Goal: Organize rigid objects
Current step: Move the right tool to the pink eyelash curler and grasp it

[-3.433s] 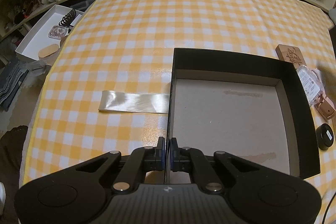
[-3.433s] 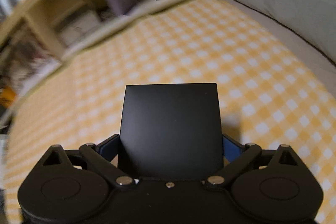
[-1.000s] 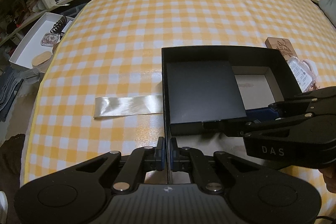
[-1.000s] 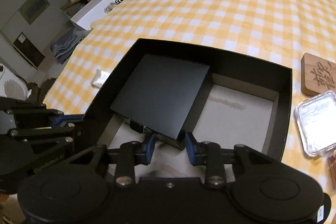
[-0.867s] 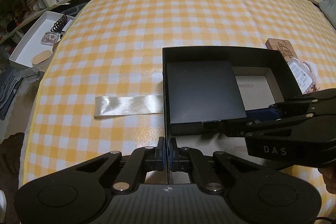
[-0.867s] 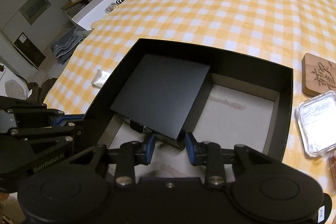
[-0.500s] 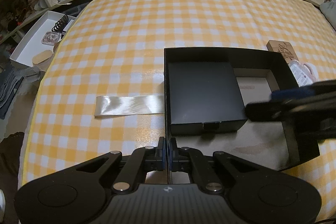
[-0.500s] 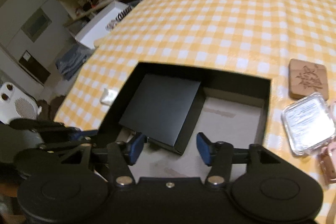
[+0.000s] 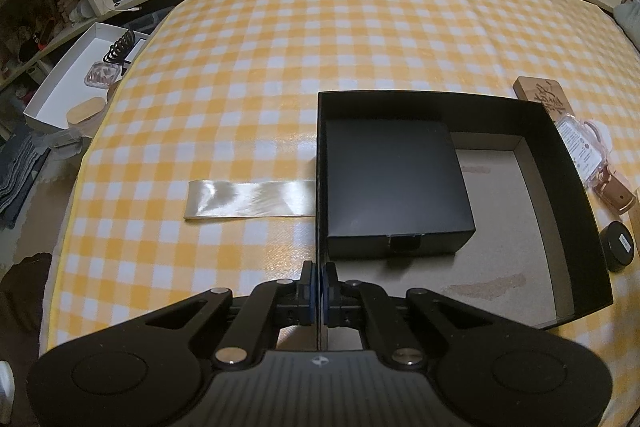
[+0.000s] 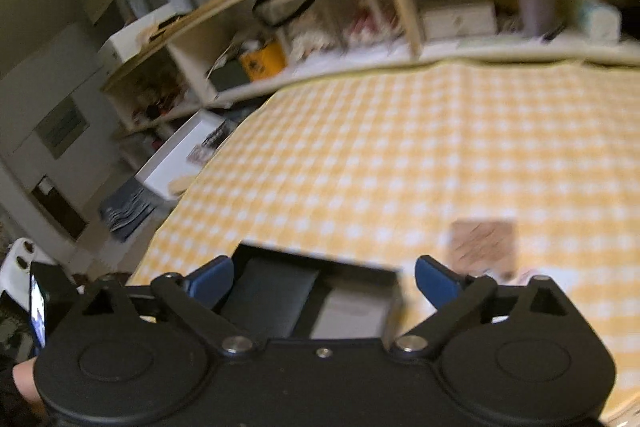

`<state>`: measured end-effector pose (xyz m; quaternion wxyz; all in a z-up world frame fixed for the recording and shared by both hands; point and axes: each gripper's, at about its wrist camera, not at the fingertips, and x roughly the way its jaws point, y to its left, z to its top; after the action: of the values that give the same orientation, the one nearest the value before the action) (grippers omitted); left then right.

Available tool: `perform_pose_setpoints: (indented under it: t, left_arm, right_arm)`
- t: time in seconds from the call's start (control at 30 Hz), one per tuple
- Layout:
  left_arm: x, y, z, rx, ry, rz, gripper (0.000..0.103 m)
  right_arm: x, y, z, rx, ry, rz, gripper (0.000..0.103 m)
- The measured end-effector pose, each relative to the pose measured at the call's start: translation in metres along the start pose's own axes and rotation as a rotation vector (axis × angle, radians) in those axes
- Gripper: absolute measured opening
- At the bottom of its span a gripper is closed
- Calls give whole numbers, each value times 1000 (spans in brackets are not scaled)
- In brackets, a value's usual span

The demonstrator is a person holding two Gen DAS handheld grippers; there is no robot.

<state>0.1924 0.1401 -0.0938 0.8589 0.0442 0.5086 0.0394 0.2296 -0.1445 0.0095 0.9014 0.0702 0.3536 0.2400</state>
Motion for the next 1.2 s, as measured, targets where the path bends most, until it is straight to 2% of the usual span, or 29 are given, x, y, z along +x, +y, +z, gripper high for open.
perform_pose_setpoints:
  t: [0.1,0.23,0.37,0.5,0.53,0.57,0.67,0.87,1.03,1.2]
  left_arm:
    - [0,-1,-1,0,0,1,3]
    - [0,-1,-1,-1,-1,1,3]
    - [0,-1,-1,-1,-1,-1,3]
    - [0,-2,-1,-1,-2,-1,3]
    - [0,-2,-1,-1,-3,-2,3]
    - [1,-2,-1,-6,-4,-2,3]
    - [1,-3,-2,-10,-5,-5,3]
    - [3,-3,-2,-5,-1,-3,3]
    - [4,-4,-1,-12,1,-5,3]
    - [5,-4,-1,-10,2,-6,3]
  right_arm:
    - [-16,-17,6,-33,-39,-84,103]
    - [-23,-45,6,-1,-55,-163,103]
    - [-17,-72,-6,12,-2,-230,103]
    - [-2,-93,-26,-12,110,-267,103]
    - [1,-94,-32,-33,136,-273,100]
    - [7,-96,-37,-60,163,-275,91]
    - [22,-97,-51,-116,230,-257,75]
    - [55,-81,-70,-285,316,-263,66]
    - [76,-84,-76,-298,362,-267,52]
    - [85,-90,-78,-289,365,-276,37]
